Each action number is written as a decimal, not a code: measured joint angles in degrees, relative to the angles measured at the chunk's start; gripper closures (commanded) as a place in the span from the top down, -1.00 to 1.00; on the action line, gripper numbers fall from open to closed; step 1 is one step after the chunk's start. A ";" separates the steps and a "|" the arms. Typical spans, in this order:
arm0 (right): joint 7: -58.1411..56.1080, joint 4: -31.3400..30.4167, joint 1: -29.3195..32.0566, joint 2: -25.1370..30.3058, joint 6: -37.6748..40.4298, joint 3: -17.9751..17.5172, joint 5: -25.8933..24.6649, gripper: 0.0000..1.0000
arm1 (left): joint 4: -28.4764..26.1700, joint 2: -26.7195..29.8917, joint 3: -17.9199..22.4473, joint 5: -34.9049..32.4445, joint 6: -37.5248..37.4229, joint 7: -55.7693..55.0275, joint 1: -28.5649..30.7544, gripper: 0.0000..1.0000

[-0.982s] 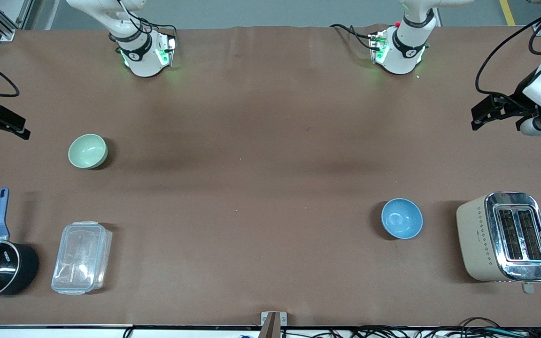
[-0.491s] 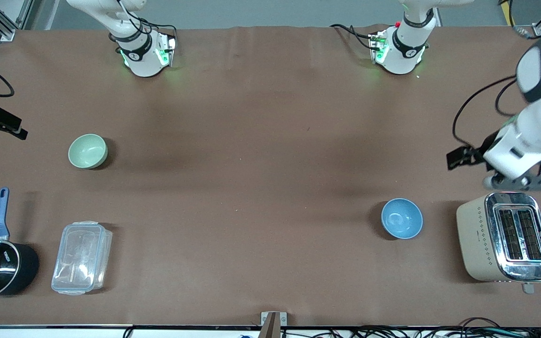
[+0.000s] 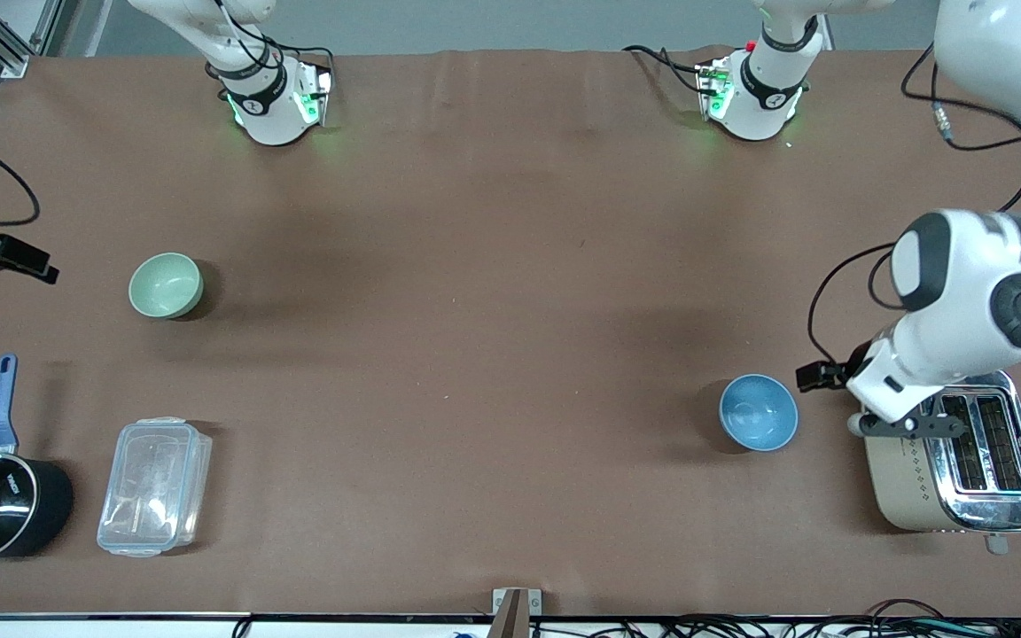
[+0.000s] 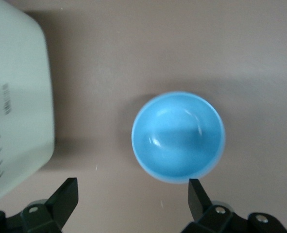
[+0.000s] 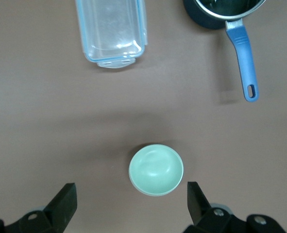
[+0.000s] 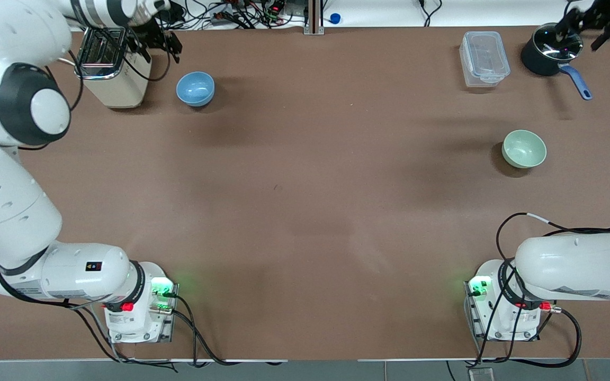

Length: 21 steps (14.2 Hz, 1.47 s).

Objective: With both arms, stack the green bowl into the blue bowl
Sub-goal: 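Reach the left gripper down to the light blue bowl rim, then grasp the blue bowl with the left gripper while the right gripper grasps the green bowl, then slide the blue bowl toward the table middle while the right gripper lifts the green bowl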

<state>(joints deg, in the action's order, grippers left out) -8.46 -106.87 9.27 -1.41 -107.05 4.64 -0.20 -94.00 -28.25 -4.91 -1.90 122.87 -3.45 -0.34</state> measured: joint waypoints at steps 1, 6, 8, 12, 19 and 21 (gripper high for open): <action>-1.75 -2.93 0.91 -0.79 -3.88 0.03 -0.01 1.00 | -0.79 -2.06 0.00 0.00 3.83 0.00 0.38 0.81; -12.10 -8.57 6.95 -9.08 -11.42 0.13 0.00 0.95 | -1.92 -8.23 0.03 -0.01 9.84 0.00 1.31 -0.19; -15.41 -8.71 9.45 -12.75 -13.33 0.11 0.09 0.91 | -1.94 -8.71 -0.03 -0.01 9.77 0.00 1.22 -0.61; -20.65 -10.94 12.04 -19.07 -16.11 0.08 4.52 0.78 | -1.96 -9.59 -0.50 -0.01 9.74 0.00 0.94 -0.99; -23.58 -12.73 12.34 -22.99 -16.44 -0.27 7.02 -0.99 | 0.98 -7.39 -8.69 0.00 1.49 -3.83 0.57 -1.00; -24.18 -12.74 12.35 -22.99 -16.40 -0.29 7.06 -0.99 | 1.04 -6.57 -13.36 0.00 0.56 -10.77 0.14 -1.00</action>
<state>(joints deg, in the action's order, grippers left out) -32.64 -119.60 21.62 -24.39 -123.45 4.34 6.86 -92.96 -34.82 -18.27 -1.91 123.43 -14.23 -0.20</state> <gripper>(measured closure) 0.780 0.956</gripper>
